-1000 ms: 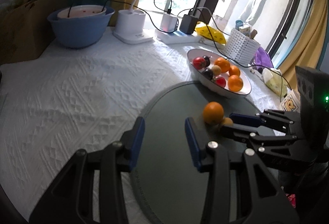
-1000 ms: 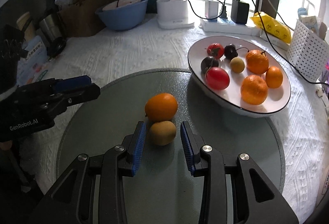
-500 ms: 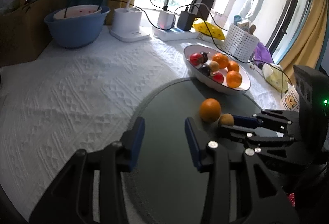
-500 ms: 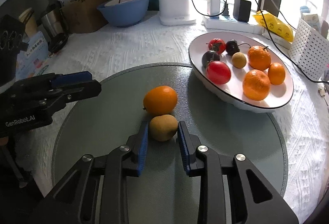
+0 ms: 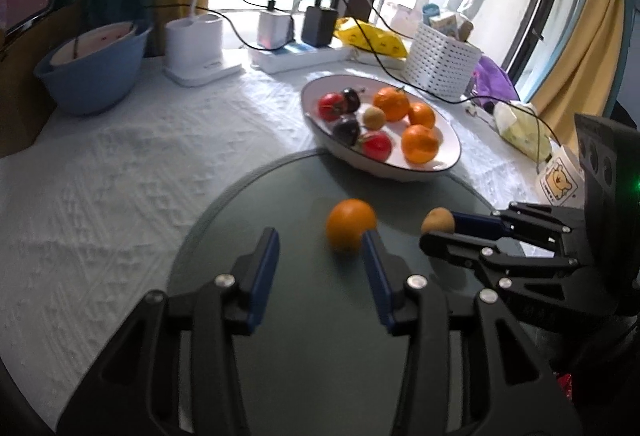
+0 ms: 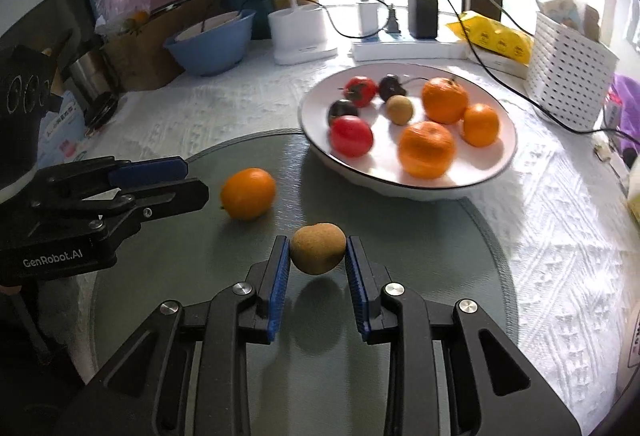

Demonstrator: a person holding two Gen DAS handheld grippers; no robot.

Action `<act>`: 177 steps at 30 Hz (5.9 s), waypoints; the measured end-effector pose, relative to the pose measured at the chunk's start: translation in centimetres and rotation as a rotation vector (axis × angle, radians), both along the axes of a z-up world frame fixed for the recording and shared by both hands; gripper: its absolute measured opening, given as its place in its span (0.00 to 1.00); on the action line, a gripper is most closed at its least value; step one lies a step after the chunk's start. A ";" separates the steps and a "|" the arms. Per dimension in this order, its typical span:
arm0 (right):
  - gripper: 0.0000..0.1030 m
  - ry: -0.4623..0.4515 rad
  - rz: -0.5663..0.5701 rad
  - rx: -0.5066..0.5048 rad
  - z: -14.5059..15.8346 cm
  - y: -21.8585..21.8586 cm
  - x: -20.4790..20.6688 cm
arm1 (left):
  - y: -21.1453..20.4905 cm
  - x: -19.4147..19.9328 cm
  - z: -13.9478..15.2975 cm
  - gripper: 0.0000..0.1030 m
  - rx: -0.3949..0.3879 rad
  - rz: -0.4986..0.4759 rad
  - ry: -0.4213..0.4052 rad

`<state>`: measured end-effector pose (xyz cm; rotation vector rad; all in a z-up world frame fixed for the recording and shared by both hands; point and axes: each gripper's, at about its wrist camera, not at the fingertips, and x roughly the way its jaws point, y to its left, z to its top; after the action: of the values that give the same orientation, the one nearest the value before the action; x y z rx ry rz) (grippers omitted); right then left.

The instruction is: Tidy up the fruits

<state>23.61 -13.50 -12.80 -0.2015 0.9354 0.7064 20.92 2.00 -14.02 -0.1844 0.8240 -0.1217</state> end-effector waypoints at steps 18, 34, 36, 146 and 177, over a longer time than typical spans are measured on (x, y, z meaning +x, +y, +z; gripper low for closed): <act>0.29 0.000 -0.069 0.021 0.0 -3.0 1.3 | -3.2 3.0 -1.6 0.44 0.086 -0.077 0.050; 0.29 -0.032 -0.087 0.025 1.1 -3.8 1.5 | -4.2 1.9 0.2 0.32 0.104 -0.126 -0.001; 0.29 -0.043 -0.092 0.030 1.6 -4.1 1.5 | -4.3 1.8 0.9 0.32 0.109 -0.132 -0.014; 0.29 -0.182 -0.125 0.034 6.5 -4.9 1.3 | -4.3 2.3 5.1 0.43 0.093 -0.149 -0.106; 0.48 -0.398 -0.177 0.087 15.2 -6.4 -8.9 | -3.2 -9.6 12.9 0.76 0.112 -0.102 -0.365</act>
<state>14.69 -19.88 2.44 -0.1717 0.5332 0.5172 11.35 -1.20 -1.10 -0.0125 0.4740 -0.1983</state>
